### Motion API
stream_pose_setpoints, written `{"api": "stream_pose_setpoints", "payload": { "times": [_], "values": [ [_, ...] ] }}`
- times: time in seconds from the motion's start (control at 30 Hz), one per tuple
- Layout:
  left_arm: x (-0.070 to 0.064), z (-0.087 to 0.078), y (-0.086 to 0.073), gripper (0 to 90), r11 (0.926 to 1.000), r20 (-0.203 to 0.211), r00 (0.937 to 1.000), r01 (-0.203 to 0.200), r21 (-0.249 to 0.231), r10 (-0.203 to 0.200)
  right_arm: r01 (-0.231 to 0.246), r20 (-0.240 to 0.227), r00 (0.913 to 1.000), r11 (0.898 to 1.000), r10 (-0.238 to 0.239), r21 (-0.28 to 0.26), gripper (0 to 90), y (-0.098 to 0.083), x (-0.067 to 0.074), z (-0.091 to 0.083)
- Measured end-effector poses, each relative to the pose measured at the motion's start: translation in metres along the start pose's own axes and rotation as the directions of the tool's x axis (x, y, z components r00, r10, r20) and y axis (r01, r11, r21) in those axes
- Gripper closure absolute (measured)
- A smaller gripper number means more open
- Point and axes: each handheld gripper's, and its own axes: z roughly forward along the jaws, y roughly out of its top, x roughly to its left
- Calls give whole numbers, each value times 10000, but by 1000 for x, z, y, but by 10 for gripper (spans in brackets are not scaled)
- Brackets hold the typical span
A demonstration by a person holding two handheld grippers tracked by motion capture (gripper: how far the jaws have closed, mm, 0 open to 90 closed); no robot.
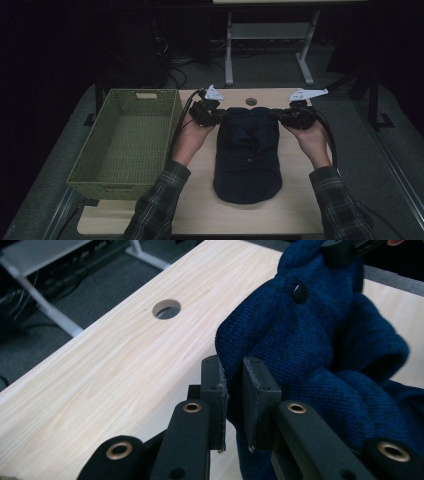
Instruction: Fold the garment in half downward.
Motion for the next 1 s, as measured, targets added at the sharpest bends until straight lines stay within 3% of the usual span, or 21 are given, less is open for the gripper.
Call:
{"api": "stream_pose_setpoints", "payload": {
  "times": [0.33, 0.7, 1.0],
  "values": [
    [-21, -13, -26, 797, 9994, 517, 9986, -127, -313, 143, 339, -185, 9992, 9992, -343, -218, 766, -24, 25, -17],
    [-33, -24, -49, 780, 9998, 859, 9962, -161, -150, 173, 437, -396, 9982, 9983, -452, -377, 743, -40, 51, -27],
    [-43, -32, -66, 770, 9993, 1607, 9864, 367, -112, -344, 400, -835, 9956, 9989, -420, -251, 736, -53, 67, -35]
  ]
}}
